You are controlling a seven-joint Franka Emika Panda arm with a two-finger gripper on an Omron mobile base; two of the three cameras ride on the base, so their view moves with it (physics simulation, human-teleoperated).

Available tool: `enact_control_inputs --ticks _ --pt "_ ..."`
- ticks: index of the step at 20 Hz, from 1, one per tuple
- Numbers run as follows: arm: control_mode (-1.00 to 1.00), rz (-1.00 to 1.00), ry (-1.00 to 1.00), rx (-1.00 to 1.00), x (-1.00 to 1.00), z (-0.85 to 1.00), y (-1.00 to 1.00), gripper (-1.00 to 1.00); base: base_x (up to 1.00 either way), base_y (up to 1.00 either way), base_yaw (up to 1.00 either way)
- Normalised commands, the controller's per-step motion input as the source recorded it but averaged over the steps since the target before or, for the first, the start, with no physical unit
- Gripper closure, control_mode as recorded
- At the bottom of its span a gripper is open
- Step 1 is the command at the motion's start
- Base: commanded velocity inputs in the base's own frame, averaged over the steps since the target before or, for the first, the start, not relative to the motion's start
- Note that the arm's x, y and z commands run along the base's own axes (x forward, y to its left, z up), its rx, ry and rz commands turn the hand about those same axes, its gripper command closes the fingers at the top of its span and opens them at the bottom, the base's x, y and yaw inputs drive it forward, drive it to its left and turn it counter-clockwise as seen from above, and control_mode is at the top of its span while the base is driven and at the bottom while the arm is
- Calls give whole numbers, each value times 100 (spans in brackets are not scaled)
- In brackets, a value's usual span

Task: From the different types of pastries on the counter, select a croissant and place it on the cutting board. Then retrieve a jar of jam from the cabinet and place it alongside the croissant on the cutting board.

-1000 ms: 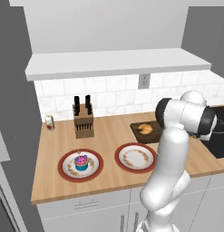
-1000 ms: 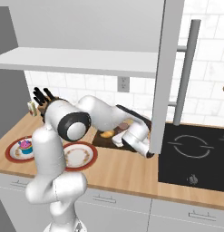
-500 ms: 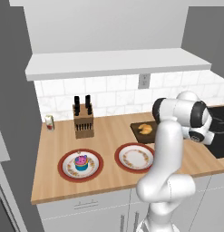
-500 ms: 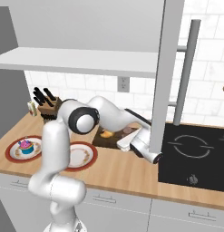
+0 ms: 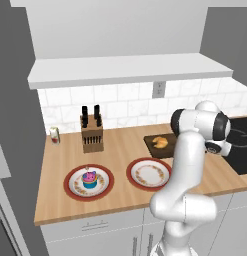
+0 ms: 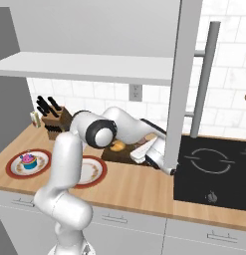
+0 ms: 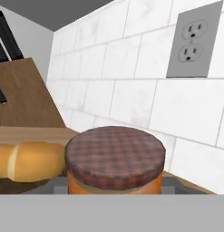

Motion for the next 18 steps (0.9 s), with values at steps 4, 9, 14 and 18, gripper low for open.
enact_control_inputs --ticks 4,9,14,18 --pt "-100 0 2 0 42 -9 23 100 0 0 0" --pt "-100 0 0 0 34 -23 7 100 0 0 0" --pt "-100 0 1 0 14 -39 0 100 0 0 0" --pt "-100 0 2 0 5 -40 0 100 0 0 0"
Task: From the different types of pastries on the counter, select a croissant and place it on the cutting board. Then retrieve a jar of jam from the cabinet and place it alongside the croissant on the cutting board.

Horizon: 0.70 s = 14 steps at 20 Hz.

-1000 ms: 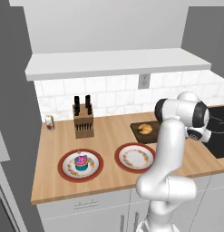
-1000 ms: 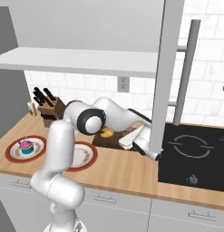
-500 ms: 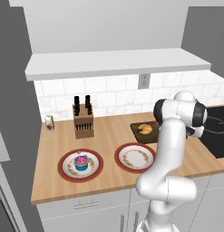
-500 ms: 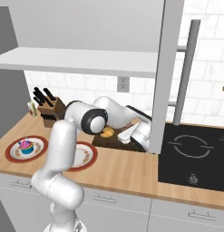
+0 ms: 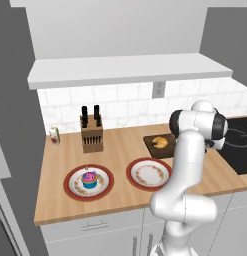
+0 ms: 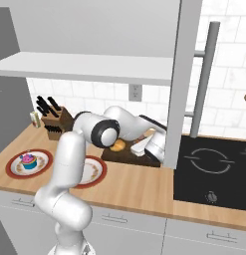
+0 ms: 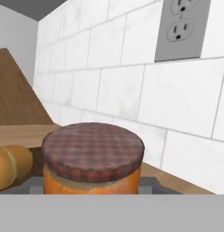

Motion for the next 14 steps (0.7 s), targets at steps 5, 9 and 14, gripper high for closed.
enact_control_inputs --ticks 5,9,14 --pt "-100 0 0 0 0 -2 0 100 0 0 0" --pt "-100 0 0 0 0 -1 0 -100 0 0 0" --pt "-100 0 0 2 -12 10 -3 -100 0 0 0"
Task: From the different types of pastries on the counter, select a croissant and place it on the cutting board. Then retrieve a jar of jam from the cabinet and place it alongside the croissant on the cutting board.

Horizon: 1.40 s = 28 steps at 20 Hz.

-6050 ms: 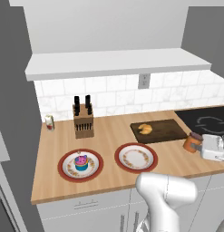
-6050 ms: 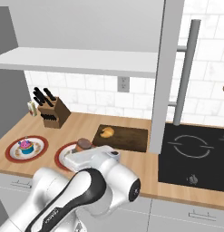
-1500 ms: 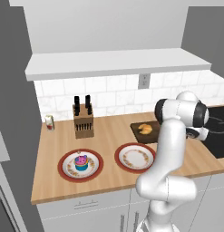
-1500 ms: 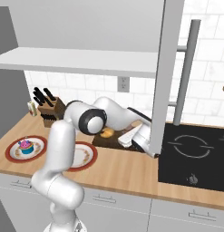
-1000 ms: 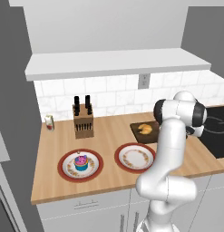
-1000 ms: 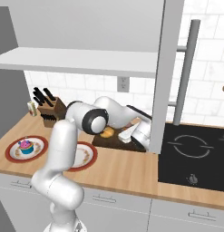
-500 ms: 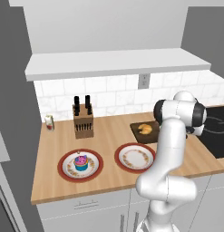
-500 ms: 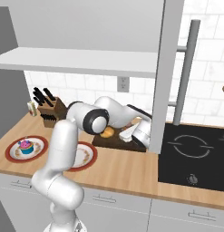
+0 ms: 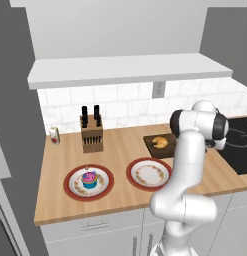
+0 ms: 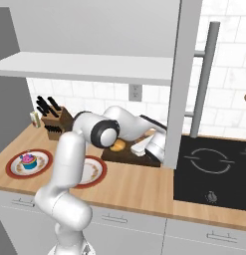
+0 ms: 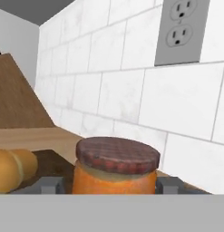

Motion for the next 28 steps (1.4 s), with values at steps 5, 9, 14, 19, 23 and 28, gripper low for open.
enact_control_inputs --ticks 5,9,14,19,23,28 --pt "-100 -1 0 6 -30 37 -19 -100 0 0 0" --pt "-100 -6 0 3 -66 56 -10 -100 0 0 0" --pt "-100 -7 6 0 -89 58 0 -100 0 0 0" --pt "-100 -8 26 0 -86 50 0 -100 0 0 0" --pt "-100 -7 31 0 -81 60 1 -100 0 0 0" --pt "-100 -1 9 -2 -78 94 17 -100 0 0 0"
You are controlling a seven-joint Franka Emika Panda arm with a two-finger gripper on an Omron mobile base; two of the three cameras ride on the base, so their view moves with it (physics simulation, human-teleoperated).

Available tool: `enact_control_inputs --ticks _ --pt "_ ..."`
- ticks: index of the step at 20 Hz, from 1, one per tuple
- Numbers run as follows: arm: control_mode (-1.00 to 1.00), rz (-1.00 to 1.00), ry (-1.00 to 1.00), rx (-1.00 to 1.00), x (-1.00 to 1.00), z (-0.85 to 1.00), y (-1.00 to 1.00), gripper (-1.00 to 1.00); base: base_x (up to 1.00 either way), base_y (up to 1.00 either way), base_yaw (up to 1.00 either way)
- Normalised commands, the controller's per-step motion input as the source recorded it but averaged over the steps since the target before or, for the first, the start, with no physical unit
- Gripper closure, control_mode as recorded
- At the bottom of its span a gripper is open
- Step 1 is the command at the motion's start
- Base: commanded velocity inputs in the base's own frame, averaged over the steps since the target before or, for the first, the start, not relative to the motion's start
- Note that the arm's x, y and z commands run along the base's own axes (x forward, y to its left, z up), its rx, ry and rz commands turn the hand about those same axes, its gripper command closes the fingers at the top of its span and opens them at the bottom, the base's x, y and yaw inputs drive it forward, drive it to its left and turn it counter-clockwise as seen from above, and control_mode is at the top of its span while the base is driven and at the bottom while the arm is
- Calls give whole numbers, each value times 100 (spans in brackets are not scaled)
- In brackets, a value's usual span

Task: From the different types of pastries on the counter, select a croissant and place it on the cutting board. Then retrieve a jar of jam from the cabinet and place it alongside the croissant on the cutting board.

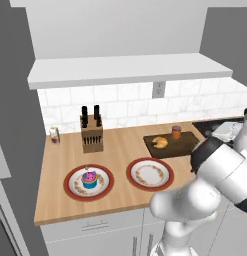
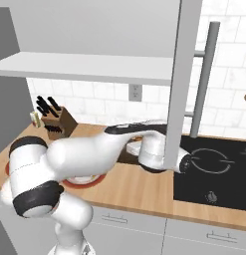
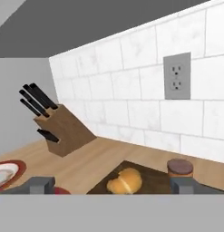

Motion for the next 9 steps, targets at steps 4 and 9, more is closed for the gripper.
enact_control_inputs --ticks 4,9 --pt "-100 0 14 -4 -80 78 40 -100 0 0 0" --pt "-100 3 11 -6 -98 9 88 -100 0 0 0"
